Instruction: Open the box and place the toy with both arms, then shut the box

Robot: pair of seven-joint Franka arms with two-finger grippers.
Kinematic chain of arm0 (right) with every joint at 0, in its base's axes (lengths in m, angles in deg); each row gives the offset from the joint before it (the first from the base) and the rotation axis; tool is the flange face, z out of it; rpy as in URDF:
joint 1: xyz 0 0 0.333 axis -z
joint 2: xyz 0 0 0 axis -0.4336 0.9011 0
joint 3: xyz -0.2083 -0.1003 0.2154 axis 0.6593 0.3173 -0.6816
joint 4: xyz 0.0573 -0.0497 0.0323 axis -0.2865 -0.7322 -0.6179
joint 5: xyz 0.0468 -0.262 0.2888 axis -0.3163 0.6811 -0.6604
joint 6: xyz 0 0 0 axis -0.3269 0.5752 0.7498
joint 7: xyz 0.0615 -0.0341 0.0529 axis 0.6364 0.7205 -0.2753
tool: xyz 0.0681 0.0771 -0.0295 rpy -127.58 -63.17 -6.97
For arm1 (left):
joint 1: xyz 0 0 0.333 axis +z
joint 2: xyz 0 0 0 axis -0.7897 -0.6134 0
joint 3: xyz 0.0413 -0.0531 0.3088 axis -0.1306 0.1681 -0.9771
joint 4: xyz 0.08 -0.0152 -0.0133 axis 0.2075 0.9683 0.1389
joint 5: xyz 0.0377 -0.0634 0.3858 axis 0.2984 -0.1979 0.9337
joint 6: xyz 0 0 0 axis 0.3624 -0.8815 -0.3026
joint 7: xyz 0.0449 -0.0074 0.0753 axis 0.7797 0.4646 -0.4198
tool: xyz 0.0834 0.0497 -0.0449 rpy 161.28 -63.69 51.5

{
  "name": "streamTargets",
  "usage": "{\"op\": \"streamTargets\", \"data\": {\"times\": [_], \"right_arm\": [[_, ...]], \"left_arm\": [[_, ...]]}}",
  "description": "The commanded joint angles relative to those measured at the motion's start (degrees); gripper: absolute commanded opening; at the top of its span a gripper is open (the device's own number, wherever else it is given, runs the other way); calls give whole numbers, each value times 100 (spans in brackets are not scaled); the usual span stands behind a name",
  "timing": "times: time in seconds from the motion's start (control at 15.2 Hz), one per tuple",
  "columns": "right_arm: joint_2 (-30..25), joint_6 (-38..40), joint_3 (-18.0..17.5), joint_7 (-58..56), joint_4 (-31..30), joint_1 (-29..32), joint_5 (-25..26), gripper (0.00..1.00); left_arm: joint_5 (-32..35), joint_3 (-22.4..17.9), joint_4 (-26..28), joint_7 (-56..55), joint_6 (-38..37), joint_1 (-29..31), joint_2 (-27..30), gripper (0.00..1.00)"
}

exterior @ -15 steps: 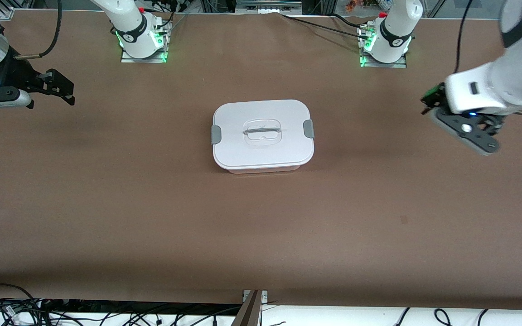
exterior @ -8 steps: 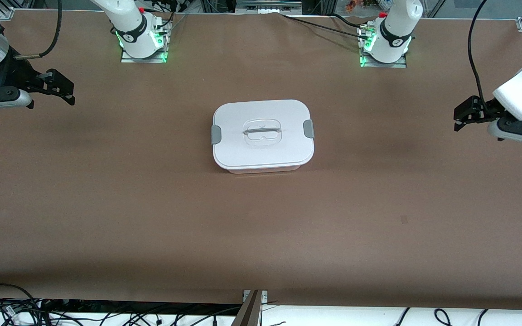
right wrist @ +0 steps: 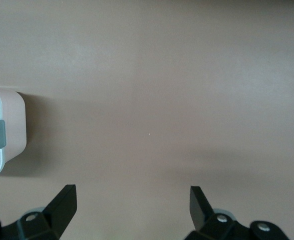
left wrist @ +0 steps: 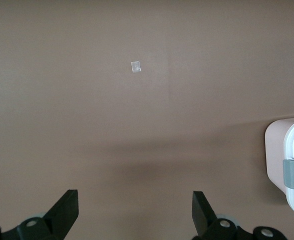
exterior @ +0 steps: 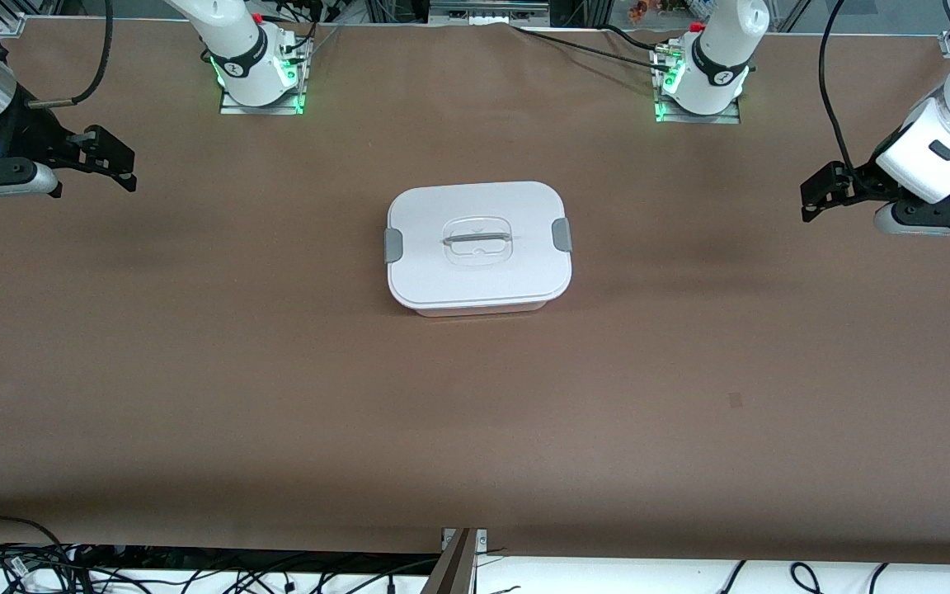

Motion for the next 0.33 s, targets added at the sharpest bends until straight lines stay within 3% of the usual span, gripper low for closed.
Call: {"op": "streamTargets", "data": {"times": [0.0,0.26], "right_arm": [[-12,96,-31,-60,70,26,42,100],[-20,96,-39,-60,70,26,50,100]], "left_arm": [[-101,-80,-52,36,-93,-44,-12,100],[-92,-80,-52,28,-93,-27,-20,100]]}}
